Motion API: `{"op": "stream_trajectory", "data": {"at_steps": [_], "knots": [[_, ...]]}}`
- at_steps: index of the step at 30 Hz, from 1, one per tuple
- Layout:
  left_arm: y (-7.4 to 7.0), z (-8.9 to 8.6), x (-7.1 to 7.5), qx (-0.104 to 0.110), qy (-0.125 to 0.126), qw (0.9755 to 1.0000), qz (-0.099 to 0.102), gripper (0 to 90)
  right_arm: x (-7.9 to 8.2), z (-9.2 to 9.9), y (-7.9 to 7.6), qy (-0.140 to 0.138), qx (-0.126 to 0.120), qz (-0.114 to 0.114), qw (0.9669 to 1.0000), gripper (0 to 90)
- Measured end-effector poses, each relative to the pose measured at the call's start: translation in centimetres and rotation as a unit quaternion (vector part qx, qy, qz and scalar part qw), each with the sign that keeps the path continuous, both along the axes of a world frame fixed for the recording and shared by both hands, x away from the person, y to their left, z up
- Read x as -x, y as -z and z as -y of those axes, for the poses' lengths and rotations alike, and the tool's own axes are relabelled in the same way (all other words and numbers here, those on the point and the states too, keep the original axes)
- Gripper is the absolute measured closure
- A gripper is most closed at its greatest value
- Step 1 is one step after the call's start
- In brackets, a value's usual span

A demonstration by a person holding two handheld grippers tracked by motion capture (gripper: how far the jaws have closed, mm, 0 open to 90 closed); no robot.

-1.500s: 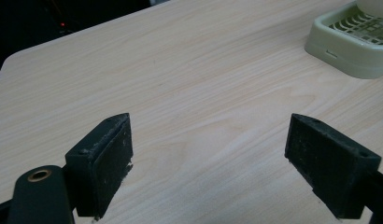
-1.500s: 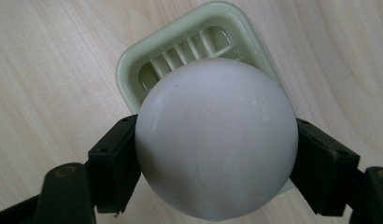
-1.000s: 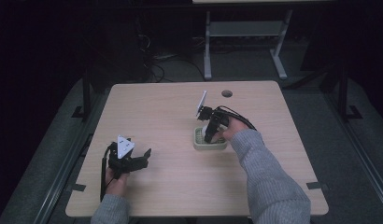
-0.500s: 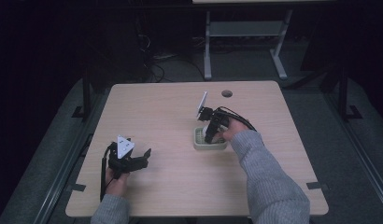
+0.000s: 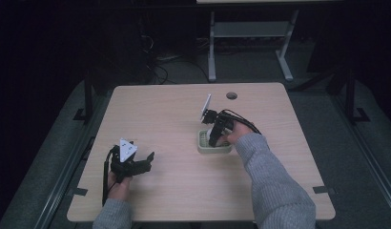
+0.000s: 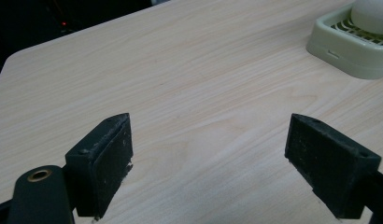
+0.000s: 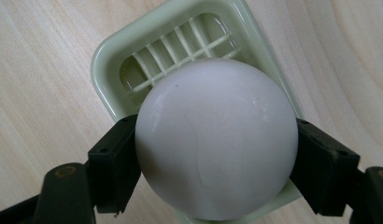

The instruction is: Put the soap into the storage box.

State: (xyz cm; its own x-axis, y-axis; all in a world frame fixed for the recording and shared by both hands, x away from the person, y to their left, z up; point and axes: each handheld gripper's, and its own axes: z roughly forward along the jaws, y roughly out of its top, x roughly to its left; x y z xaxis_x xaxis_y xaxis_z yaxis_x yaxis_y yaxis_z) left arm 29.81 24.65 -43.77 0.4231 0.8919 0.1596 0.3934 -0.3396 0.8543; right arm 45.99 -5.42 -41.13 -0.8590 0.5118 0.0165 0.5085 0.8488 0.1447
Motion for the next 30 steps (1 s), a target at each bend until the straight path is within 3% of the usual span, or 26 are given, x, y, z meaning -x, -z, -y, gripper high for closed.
{"op": "stream_trajectory", "data": {"at_steps": [12, 30], "knots": [[0.0, 0.0, 0.0, 0.0, 0.0, 1.0, 0.0, 14.8, 0.0, 0.0, 0.0, 0.003, 0.0, -0.002, 1.0, 23.7], [-0.1, 0.0, 0.1, -0.003, 0.001, 1.0, -0.002, 14.8, 0.2, 1.4, -1.7, 0.028, -0.036, -0.006, 0.9989, 21.0]]}}
